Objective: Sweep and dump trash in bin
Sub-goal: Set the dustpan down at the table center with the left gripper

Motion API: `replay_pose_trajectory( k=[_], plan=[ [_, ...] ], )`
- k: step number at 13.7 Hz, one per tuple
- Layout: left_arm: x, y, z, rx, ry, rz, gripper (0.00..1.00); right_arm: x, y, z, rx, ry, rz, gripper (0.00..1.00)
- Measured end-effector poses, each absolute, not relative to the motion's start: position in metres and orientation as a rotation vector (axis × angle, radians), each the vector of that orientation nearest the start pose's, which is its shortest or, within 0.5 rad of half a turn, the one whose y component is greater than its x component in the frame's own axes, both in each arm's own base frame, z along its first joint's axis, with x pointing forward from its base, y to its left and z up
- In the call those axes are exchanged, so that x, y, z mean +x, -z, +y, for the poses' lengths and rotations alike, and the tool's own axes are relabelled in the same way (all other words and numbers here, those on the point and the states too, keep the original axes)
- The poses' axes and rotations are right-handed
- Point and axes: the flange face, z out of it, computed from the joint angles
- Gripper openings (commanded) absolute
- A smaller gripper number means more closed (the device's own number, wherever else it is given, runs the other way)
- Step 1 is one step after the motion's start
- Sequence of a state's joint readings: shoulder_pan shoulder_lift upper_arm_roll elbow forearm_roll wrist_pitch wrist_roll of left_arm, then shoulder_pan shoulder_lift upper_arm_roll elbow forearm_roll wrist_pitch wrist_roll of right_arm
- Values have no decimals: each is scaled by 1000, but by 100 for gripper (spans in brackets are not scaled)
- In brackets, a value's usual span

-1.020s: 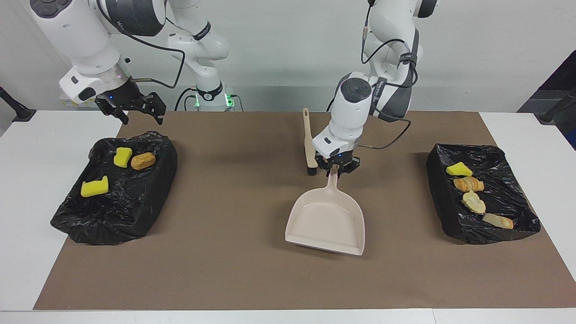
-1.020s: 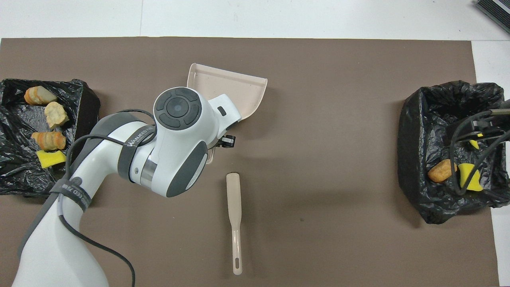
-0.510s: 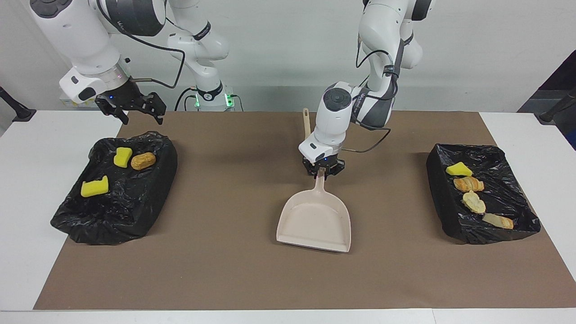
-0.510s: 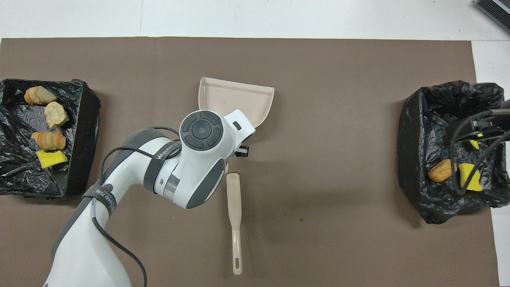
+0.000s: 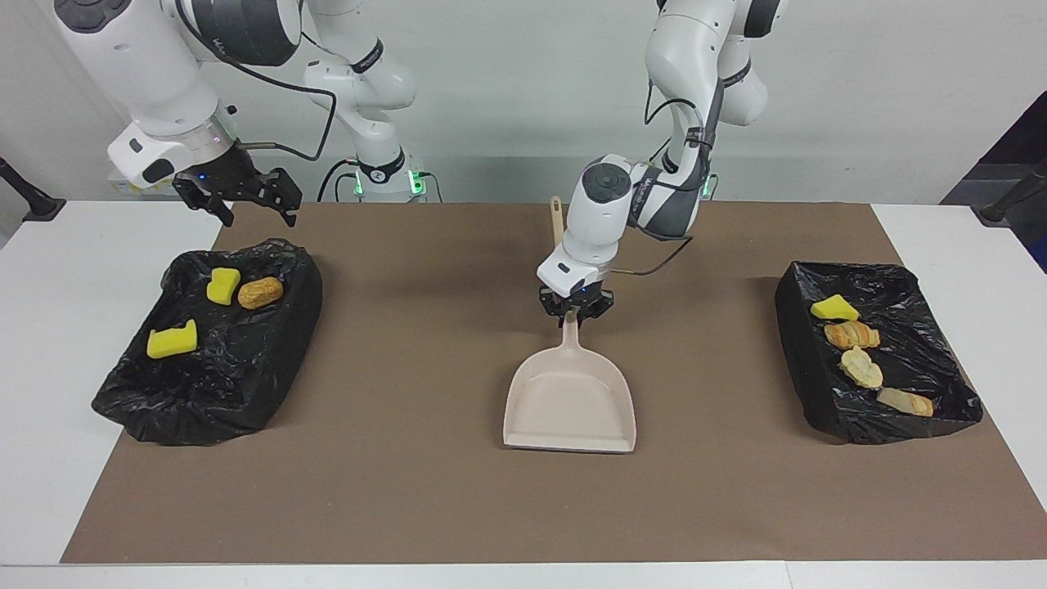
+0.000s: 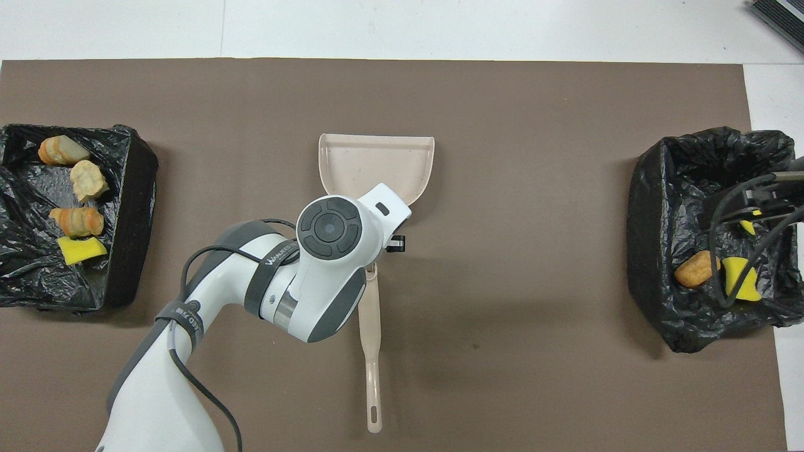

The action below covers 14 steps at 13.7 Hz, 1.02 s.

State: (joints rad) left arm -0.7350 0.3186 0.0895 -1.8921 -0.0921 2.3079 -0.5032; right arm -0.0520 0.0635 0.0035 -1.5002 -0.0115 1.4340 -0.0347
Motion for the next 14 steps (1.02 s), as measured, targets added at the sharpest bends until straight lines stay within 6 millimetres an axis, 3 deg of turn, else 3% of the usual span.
replay_pose_trajectory(
  k=[1,2,3,4,10,14],
  plan=[
    [501,-345,-387,-3228,98,138,0,558,-611,-29,-3141,-205,23,100],
    [501,-345,-387,-3229,100,133,23,558,-611,-29,-3141,-205,23,100],
    [502,-345,-387,-3231,103,130,77,558,-611,-29,-3141,-205,23,100],
    [502,-346,-386,-3232,106,128,100,558,-611,-29,-3141,-205,23,100],
    [504,-349,-383,-3228,98,120,100,558,-611,-29,-3141,-205,23,100],
    [512,-374,-370,-3222,84,85,100,558,-611,-29,-3141,-205,23,100]
  ],
)
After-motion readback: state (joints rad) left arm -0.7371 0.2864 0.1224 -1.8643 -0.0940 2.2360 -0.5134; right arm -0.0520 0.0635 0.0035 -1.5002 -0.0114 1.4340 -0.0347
